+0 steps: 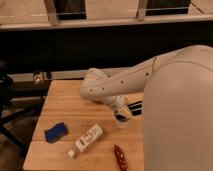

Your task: Place the eraser in the ceramic cup

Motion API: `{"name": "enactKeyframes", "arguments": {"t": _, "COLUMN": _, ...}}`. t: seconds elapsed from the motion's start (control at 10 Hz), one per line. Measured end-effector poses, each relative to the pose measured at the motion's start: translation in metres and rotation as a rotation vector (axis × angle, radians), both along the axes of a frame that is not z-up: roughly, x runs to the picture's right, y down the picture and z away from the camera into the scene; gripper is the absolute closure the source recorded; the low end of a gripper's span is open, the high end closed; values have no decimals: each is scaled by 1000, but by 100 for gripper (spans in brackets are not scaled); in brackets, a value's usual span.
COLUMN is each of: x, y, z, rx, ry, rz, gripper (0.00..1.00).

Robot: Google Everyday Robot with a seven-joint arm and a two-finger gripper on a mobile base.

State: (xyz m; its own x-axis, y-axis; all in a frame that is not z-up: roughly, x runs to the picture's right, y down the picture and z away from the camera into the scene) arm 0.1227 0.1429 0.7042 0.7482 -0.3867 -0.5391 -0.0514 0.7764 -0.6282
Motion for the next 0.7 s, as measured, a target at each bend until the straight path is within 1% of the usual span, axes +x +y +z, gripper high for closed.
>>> {"name": "enactKeyframes", "arguments": {"t": 0.7, "x": -5, "y": 6, "z": 5, "rx": -13, "ry": 1, "rz": -24, "gripper": 100}}
